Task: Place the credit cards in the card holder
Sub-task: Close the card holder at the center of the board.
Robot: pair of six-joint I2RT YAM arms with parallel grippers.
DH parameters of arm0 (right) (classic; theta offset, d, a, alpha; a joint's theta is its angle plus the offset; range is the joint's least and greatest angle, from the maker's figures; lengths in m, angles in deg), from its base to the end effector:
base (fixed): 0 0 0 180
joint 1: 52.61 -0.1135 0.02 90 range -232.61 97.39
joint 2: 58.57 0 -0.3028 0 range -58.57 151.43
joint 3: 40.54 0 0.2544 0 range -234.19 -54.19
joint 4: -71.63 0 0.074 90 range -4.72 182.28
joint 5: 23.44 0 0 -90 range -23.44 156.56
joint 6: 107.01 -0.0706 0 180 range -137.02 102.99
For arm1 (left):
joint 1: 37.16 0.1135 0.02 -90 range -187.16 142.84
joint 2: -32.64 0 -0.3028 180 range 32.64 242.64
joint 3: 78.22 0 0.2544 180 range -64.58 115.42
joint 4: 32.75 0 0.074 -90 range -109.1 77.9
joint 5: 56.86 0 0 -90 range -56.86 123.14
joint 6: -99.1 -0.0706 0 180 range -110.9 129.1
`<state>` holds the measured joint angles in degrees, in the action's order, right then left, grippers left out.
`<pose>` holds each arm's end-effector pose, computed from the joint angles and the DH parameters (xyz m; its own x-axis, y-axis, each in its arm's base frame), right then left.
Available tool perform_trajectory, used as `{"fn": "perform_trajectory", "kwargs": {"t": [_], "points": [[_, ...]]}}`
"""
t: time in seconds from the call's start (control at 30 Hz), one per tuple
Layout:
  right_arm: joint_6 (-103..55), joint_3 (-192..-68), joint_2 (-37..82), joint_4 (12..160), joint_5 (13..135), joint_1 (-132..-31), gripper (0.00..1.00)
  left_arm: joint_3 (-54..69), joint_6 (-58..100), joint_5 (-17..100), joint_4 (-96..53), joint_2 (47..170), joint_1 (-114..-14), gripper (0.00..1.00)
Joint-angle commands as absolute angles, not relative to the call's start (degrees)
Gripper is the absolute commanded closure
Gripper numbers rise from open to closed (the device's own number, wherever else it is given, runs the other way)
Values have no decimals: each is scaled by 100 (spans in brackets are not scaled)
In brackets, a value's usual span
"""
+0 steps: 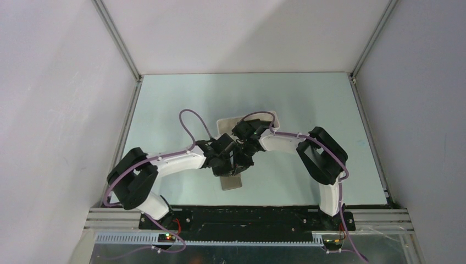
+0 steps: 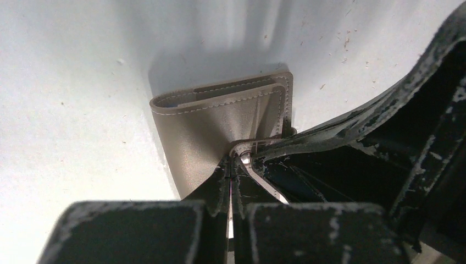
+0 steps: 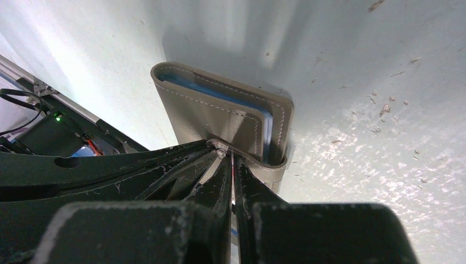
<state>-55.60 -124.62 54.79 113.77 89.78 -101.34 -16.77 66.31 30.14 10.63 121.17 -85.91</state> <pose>0.2470 0.3237 0.1354 -0.9712 -0.2377 -0.0159 -0.2147 0.8444 0.4908 0.1921 -0.2134 0.1642 -0.9580 -0.1809 -0.2226 -0.1220 0.9594 -0.2545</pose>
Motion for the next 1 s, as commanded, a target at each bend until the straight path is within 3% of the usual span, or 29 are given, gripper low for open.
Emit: {"fn": "perform_trajectory", "kwargs": {"t": [0.0,0.2,0.97], "points": [[-5247,-11691,6985,11776,7174,-10486,96,-1778,7046,3270,279,12774,-8826,100],[-5209,-11655,7110,11827,7135,-10441,100,-1740,7237,3581,146,13028,-8939,100],[-5052,-11193,7045,11672,7370,-10120,100,-1609,7856,4069,-45,13718,-9481,100]]}}
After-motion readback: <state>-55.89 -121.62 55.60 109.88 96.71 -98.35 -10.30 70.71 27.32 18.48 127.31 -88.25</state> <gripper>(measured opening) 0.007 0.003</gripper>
